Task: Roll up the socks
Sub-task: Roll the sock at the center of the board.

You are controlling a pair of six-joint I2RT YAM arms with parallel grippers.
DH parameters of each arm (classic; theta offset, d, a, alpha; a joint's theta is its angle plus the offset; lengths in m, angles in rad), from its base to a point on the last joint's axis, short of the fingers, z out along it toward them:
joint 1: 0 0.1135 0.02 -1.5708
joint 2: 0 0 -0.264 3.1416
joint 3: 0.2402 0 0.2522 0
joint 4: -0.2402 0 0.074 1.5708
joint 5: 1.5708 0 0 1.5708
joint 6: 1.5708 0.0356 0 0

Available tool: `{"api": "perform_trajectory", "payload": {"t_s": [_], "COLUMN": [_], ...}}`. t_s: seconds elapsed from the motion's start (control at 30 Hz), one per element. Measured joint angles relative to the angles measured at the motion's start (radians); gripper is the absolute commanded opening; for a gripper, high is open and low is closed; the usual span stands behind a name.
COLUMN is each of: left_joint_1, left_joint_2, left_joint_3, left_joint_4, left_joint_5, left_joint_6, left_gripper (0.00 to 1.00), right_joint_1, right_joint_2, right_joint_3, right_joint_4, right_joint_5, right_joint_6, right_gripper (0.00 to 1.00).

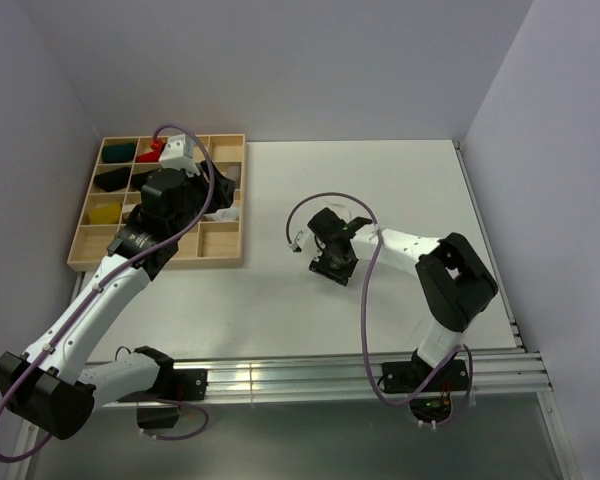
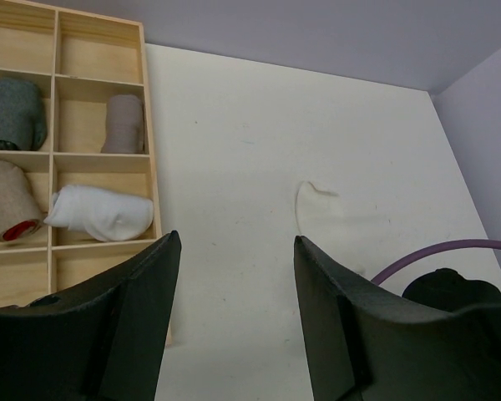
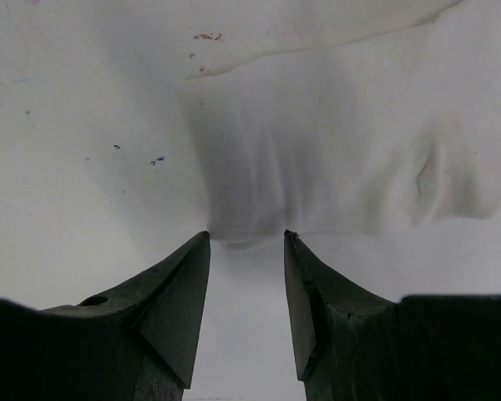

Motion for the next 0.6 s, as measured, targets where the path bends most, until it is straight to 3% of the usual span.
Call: {"api": "perform_trajectory", "payload": {"t_s": [0.3, 0.5, 0.6], "left_joint_1": [0.000, 0.000, -0.006], "left_joint_2": [0.008, 0.010, 0.007], "left_joint_3": [-0.003, -0.063, -0.126], "left_joint_4": [0.007, 0.077, 0.127], "left_joint_5": [0.011, 0.019, 0.021], "left_joint_6": [0.000, -0.003, -0.006], "left_gripper": [0.60, 0.56, 0.50], "right_joint_1": [0.000, -0.006, -0.033], "right_joint_2": [0.020, 0.029, 0.039], "right_joint_3": [-0.029, -0.027, -0.006], "right_joint_4": [0.027, 0.031, 0.010], "right_joint_5": [0.006, -0.018, -0.080], "right_joint_6": [-0.013, -0.023, -0.029], "right_gripper": [0.43, 0.27, 0.24]}}
